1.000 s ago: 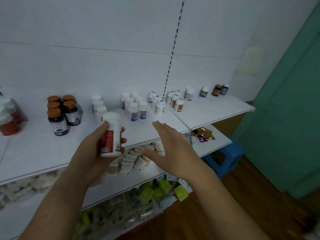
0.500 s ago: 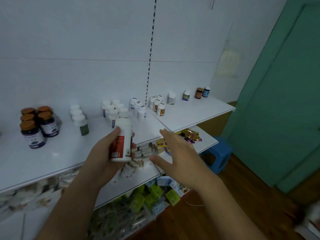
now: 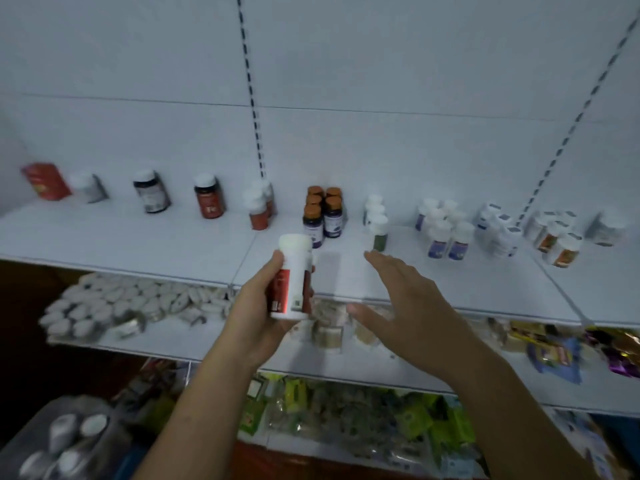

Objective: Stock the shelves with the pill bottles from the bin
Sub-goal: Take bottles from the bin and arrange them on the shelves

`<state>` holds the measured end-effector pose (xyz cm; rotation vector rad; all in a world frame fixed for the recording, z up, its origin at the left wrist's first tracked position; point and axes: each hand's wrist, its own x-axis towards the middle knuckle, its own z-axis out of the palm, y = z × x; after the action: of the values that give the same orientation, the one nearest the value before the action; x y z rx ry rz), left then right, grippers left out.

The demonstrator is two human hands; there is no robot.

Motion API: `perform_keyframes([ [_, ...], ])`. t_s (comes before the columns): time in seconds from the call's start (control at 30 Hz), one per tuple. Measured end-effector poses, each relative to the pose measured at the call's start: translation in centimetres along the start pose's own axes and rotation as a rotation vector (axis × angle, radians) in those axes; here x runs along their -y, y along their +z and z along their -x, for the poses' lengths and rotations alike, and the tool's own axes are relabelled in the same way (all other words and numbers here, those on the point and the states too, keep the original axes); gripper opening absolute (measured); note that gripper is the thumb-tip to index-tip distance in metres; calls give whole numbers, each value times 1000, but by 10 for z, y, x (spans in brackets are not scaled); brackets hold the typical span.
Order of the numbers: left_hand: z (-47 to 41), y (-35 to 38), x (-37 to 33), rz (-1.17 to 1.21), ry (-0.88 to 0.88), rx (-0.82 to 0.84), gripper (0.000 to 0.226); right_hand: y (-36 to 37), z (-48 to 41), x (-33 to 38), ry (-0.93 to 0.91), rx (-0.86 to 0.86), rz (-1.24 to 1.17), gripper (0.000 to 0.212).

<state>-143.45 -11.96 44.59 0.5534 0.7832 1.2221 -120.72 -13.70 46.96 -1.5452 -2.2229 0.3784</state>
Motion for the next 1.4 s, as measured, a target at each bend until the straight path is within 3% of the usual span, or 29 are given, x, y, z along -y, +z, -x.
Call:
perform_keyframes([
  [0.33, 34, -50, -38, 79, 235, -262, 60, 25, -62, 45, -277, 104, -103, 82],
  [0.53, 47, -48, -43, 108, 340, -370, 40, 29, -83, 58, -376, 190, -106, 81],
  [0.83, 70, -30, -44, 89, 462, -506, 40, 38, -100, 57, -507, 267, -174, 77],
  [1.1, 76, -46, -54, 138, 476, -502, 48, 52, -113, 73, -556, 274, -174, 77],
  [1.4, 45, -120, -94, 194, 394, -382, 52, 91, -149, 112, -449, 257, -124, 76],
])
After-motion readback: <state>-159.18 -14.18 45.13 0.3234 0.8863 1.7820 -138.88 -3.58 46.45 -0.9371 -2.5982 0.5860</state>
